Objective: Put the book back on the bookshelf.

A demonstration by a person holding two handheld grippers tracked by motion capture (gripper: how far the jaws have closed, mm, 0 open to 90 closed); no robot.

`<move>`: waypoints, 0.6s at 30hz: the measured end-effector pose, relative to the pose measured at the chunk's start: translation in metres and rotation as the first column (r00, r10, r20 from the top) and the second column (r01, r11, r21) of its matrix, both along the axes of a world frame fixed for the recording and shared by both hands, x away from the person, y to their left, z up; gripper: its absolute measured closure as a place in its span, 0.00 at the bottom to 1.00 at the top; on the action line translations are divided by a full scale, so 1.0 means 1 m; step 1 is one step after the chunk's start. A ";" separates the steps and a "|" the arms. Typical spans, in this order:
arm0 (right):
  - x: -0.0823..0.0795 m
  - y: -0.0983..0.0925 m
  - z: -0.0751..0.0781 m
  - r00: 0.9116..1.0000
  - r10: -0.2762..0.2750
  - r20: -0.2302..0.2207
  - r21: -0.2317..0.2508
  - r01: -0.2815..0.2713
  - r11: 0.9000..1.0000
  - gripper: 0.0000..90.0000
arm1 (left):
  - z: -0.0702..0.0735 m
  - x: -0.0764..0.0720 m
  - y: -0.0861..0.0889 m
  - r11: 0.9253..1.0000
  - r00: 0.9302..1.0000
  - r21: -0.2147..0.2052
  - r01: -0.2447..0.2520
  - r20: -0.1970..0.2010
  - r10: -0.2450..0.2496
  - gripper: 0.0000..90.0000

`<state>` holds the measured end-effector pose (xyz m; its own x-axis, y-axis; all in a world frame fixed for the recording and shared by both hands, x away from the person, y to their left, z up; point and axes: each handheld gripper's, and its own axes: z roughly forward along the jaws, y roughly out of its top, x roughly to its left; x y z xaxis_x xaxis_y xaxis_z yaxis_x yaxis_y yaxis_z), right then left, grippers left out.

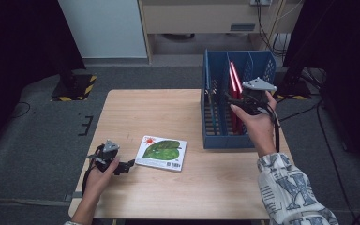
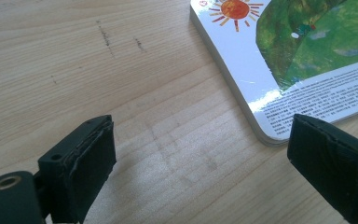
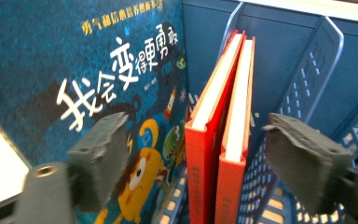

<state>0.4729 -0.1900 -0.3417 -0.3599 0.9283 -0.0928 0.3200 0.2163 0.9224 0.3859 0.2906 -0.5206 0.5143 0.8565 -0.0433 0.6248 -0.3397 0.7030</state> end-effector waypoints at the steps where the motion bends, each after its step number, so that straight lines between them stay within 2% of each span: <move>1: -0.003 0.000 -0.001 1.000 0.003 0.003 -0.004 -0.003 1.000 0.18 | -0.001 0.000 0.000 1.000 1.000 -0.003 -0.001 -0.001 0.001 0.08; 5: -0.012 -0.004 -0.005 0.999 0.034 -0.001 0.008 -0.034 0.999 0.10 | -0.001 0.000 0.000 1.000 1.000 0.004 0.002 -0.003 -0.002 0.08; 8: -0.021 -0.008 -0.011 0.999 0.045 -0.004 0.009 -0.045 0.999 0.09 | -0.001 0.000 0.000 1.000 1.000 0.005 0.006 -0.002 -0.006 0.08; 13: -0.033 -0.017 -0.018 0.998 0.065 -0.023 0.042 -0.064 0.997 0.08 | -0.003 0.000 0.001 1.000 1.000 0.017 0.000 -0.008 0.000 0.08; 16: -0.037 -0.019 -0.023 0.996 0.082 -0.046 0.038 -0.080 0.996 0.07 | -0.002 0.000 0.001 1.000 1.000 0.004 -0.008 0.000 0.008 0.08; 18: -0.041 -0.020 -0.027 0.995 0.092 -0.047 0.054 -0.089 0.995 0.07 | -0.002 0.000 0.002 1.000 1.000 0.006 -0.005 0.002 0.005 0.08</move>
